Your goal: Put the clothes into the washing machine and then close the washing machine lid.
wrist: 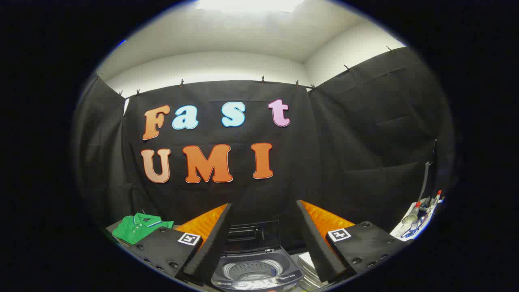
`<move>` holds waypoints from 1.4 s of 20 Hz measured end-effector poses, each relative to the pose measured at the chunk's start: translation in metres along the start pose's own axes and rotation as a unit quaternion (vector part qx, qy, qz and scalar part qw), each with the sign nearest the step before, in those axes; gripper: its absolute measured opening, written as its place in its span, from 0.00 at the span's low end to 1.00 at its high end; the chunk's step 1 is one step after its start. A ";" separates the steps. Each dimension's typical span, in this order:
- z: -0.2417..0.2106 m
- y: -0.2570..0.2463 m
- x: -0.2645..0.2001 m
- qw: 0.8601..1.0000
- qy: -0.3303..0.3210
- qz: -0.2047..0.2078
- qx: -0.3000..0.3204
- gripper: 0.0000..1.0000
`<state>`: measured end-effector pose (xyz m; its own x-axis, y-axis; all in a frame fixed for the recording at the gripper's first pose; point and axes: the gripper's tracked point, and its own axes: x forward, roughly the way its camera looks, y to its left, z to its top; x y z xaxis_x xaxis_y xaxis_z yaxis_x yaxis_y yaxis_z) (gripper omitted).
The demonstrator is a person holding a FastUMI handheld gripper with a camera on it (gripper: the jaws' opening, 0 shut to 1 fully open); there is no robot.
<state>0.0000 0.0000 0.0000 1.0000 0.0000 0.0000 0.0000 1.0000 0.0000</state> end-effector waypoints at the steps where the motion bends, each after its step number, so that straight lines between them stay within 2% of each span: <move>1: 0.000 0.004 -0.001 1.000 -0.001 0.003 0.002 0.98; 15: -0.008 0.011 -0.003 1.000 0.008 0.002 0.002 0.98; 24: -0.031 0.022 0.005 0.999 0.028 0.011 0.027 0.98; 28: -0.025 0.011 0.009 0.999 0.026 -0.004 0.018 0.98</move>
<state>0.0091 0.0106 -0.0247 0.9986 -0.0072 -0.0529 0.0091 0.9993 0.0353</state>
